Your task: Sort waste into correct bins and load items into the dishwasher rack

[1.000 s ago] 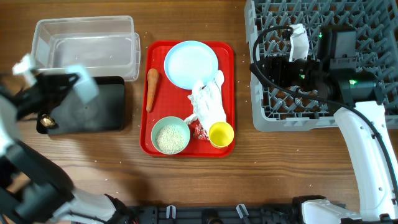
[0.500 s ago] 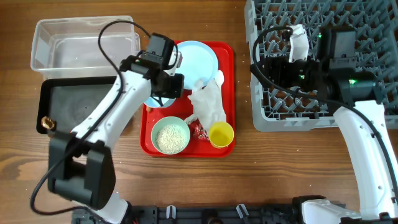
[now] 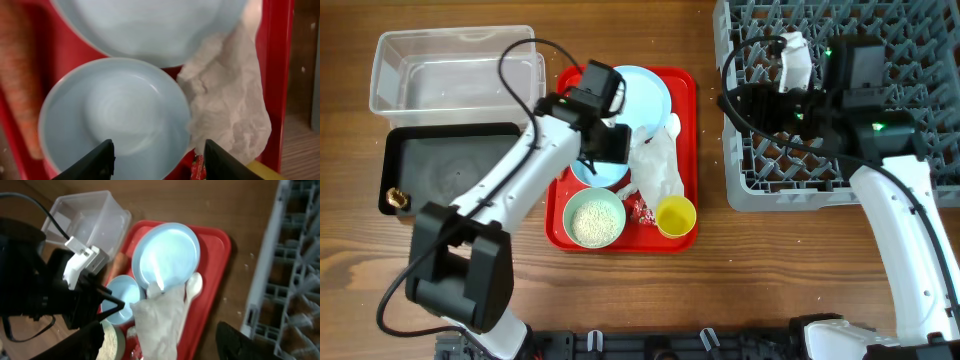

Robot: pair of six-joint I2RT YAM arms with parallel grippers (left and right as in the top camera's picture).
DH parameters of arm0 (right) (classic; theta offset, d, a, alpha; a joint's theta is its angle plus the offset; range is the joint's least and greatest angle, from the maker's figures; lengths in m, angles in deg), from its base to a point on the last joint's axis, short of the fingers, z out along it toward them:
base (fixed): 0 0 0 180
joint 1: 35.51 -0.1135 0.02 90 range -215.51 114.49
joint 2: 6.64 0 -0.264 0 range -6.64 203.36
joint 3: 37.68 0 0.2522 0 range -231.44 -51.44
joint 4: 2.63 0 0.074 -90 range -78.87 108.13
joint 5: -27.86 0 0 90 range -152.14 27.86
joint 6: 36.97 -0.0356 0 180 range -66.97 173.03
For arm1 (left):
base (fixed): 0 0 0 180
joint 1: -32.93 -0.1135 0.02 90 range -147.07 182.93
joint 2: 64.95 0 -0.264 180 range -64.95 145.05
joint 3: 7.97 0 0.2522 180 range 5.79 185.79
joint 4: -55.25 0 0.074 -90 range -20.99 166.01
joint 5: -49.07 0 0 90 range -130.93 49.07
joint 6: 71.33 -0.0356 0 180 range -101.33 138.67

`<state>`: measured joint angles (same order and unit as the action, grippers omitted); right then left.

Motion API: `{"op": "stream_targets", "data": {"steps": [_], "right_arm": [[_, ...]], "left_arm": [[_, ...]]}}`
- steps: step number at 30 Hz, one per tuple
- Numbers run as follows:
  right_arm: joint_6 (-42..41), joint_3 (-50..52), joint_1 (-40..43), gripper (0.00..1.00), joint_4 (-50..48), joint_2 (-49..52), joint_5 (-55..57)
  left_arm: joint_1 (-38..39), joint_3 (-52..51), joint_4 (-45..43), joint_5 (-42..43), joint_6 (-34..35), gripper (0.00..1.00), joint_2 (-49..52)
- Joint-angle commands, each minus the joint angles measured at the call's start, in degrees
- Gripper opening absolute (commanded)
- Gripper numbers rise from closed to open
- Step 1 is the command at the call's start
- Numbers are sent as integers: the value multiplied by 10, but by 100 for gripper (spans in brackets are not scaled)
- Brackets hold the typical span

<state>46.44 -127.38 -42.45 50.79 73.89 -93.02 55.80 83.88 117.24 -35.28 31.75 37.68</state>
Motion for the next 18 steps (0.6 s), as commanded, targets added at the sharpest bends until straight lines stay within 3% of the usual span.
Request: {"op": "stream_targets", "data": {"steps": [1, 5, 11, 15, 18], "right_arm": [[-49, -4, -74, 71, -55, 12, 45], [-87, -4, -202, 67, -142, 115, 115], [-133, -4, -281, 57, -156, 261, 117], [-194, -4, -299, 57, -169, 336, 142], [-218, -4, -290, 56, -189, 338, 163]], "left_arm": [[-88, 42, 4, 8, 88, 62, -85], [-196, 42, 46, -7, 97, 78, -142], [-232, 40, 67, -13, 97, 80, -135], [-232, 38, 74, -13, 97, 80, -134], [-232, 36, 80, -13, 97, 80, -132]]}}
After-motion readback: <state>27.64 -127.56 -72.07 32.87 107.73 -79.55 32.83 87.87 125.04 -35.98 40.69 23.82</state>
